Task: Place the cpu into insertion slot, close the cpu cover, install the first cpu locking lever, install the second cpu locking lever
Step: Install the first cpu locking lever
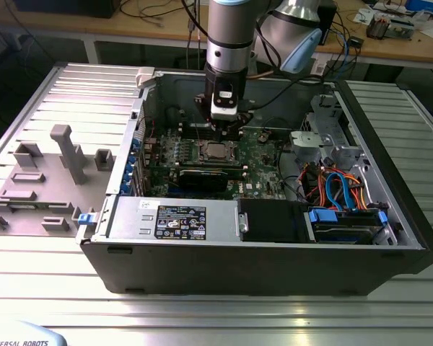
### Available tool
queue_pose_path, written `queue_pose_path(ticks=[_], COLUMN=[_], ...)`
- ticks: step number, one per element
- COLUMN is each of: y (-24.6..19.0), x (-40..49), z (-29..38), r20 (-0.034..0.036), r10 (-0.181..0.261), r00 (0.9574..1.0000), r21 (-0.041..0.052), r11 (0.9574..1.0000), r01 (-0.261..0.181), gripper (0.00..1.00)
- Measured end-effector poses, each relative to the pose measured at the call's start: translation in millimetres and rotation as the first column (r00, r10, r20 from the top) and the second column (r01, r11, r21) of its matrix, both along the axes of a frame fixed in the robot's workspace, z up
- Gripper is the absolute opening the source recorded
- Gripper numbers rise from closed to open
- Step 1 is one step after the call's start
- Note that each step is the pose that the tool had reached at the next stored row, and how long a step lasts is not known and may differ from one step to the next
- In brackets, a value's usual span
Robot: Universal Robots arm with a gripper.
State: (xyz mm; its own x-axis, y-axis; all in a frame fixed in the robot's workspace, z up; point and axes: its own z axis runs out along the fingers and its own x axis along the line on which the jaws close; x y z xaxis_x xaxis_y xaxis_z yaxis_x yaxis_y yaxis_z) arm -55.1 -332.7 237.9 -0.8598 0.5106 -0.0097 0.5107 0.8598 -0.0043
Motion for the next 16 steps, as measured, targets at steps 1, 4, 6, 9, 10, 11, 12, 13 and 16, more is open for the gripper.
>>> queue_pose_path(ticks=[1,4,6,9,10,11,12,13,16], y=[0.0,0.0,0.0,0.0,0.0,0.0,0.0,0.0,-0.1], x=[0.0,0.0,0.0,0.0,0.0,0.0,0.0,-0.3,-3.2], z=[0.0,0.0,-0.1,-0.1,-0.1,-0.1,-0.1,-0.1,-0.1], r20=[0.0,0.0,0.0,0.0,0.0,0.0001,0.0,0.0001,0.0], r10=[0.031,0.088,0.136,0.2,0.217,0.242,0.259,0.281,0.29], r00=[0.9995,0.9961,0.9907,0.9798,0.9762,0.9703,0.9659,0.9596,0.9569], r21=[0.0,-0.0001,0.0,0.0,0.0,0.0,0.0,0.0,0.0], r11=[0.9995,0.9961,0.9907,0.9798,0.9762,0.9703,0.9659,0.9596,0.9569], r01=[-0.031,-0.088,-0.136,-0.2,-0.217,-0.242,-0.259,-0.281,-0.29], gripper=[0.11,0.11,0.11,0.11,0.11,0.11,0.11,0.11,0.11])
